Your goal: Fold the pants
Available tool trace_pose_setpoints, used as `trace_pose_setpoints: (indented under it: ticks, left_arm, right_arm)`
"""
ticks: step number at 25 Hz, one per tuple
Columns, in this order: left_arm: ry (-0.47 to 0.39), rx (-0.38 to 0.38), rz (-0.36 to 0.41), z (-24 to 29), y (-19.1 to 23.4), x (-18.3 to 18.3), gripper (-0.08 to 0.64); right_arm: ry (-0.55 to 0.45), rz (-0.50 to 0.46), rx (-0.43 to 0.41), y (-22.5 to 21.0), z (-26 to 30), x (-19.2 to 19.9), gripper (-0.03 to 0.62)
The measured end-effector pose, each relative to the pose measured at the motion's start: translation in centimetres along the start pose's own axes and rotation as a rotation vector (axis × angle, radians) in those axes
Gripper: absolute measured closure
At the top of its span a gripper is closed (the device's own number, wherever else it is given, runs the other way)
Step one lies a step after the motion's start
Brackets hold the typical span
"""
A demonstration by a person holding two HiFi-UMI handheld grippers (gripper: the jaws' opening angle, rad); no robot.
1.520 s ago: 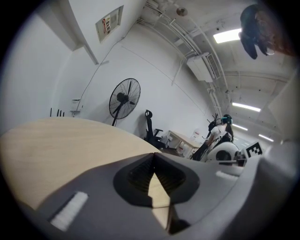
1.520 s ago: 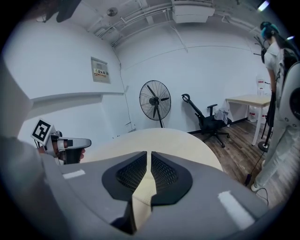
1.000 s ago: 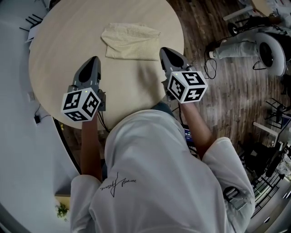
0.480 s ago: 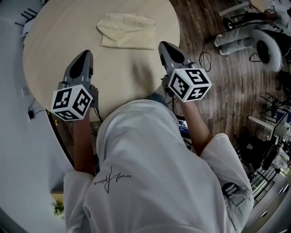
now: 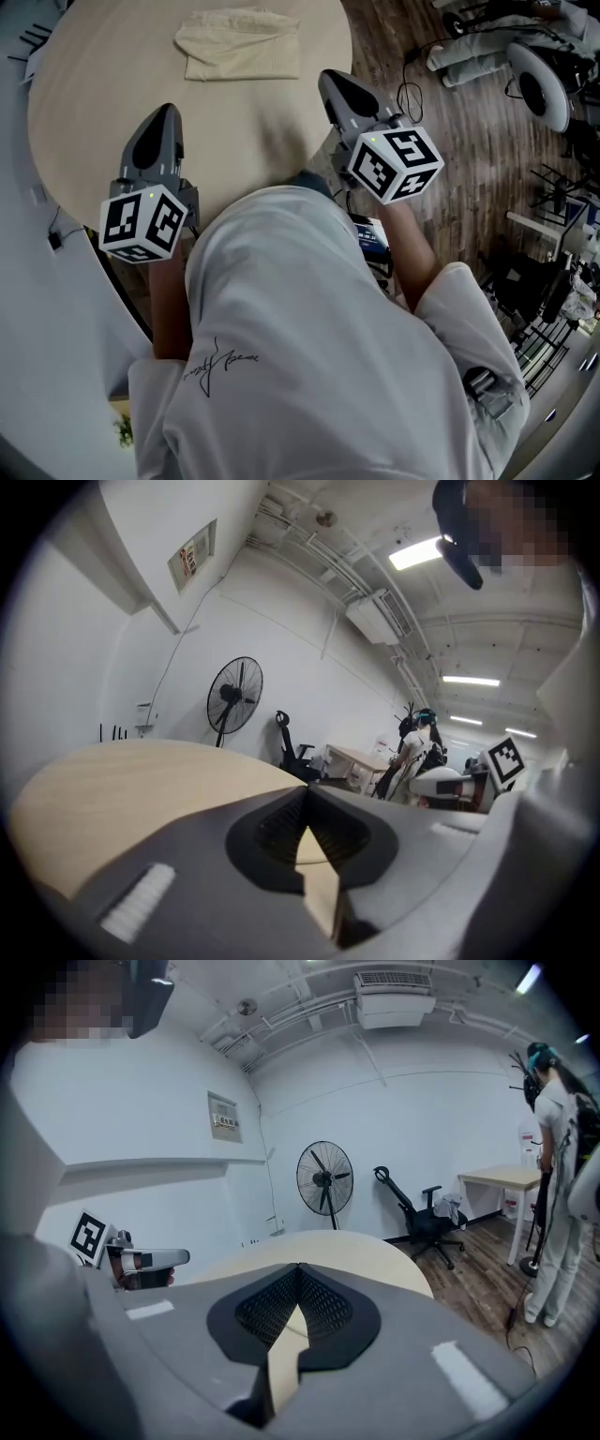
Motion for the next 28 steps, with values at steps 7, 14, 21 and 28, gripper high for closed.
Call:
trace_pose_setpoints:
  ticks: [7,14,21,28]
  left_arm:
    - [0.015,0.004,-0.006,-1.8,-1.7,-0.4,0.538]
    - [0.088,0.028,0.017,-1.5,-3.9,2.8,0.545]
    - [0.129,-0.011,-0.001,-1.8,-2.4,3.1,0.549]
    - [0.124,-0.006,-0.041,-2.1,-2.2,3.1,0.557]
  right_arm:
    - [0.014,0.01,-0.066,1.5,-0.8,-0.3,0.592]
    - [0.068,-0.064,-0.1,1.8,-2.3,1.5,0.592]
    - [0.099,-0.128,-0.053,2.9,-1.4,1.1,0.592]
    - [0.129,-0.111,-0.027,2.9,-1.5,1.4,0.601]
Point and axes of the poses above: the fingertips, and each gripper's own axes: z forward along the fingers, y to its left, x out of its underside, the point moved 9 cm from there along -z, backward along the fingers, and after that the axes turned 4 degrees about y, right-handed, at the moved point
